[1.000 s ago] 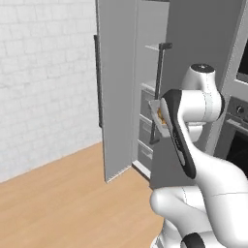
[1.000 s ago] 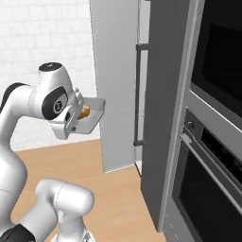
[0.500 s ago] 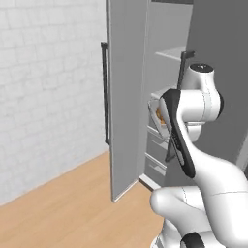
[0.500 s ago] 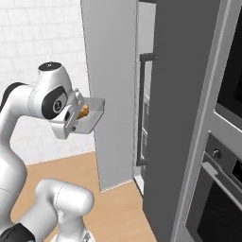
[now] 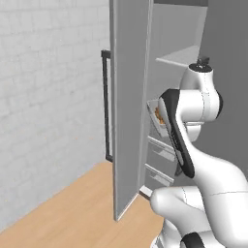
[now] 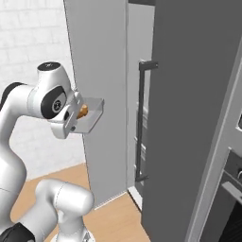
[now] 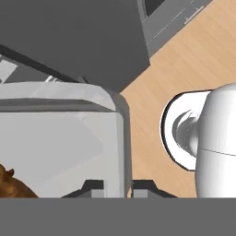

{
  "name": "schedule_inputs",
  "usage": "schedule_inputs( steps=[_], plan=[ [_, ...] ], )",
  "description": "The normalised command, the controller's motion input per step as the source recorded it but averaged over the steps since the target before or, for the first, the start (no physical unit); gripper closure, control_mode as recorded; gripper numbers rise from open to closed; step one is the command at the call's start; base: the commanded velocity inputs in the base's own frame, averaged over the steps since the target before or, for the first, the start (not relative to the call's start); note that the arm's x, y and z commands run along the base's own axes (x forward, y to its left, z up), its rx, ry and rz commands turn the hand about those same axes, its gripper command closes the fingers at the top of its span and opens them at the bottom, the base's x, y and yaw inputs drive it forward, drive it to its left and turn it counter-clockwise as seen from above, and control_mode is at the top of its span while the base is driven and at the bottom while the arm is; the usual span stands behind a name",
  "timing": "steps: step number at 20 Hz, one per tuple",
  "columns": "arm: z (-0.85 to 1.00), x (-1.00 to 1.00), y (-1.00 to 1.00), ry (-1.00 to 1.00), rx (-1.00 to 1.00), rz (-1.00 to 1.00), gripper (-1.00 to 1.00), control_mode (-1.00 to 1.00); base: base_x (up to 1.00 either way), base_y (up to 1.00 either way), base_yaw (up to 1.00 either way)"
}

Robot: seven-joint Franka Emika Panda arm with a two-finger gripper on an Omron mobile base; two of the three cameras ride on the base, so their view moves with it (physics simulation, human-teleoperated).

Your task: Take the meat container that has the chicken drumstick and place it on the second highest rack of the freezer. Then take the vegetable container that has the tomato and mushroom and place it on the highest rack of the freezer.

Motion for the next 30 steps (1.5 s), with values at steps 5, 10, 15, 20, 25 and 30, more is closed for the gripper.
schedule_inputs(
  steps=[5,10,15,20,25,30],
  plan=[
    [0.00,0.00,0.00,0.00,0.00,0.00,1.00,1.00,0.48,0.16,-0.40],
    [0.00,0.00,0.00,0.00,0.00,0.00,1.00,1.00,0.33,0.07,-0.43],
    [0.00,0.00,0.00,0.00,0.00,0.00,1.00,1.00,0.40,0.24,-0.38],
    [0.00,0.00,0.00,0.00,0.00,0.00,1.00,1.00,0.48,0.32,-0.34],
    [0.00,0.00,0.00,0.00,0.00,0.00,1.00,1.00,0.52,0.34,-0.25],
    [0.00,0.00,0.00,0.00,0.00,0.00,1.00,1.00,0.56,0.13,-0.20]
  ],
)
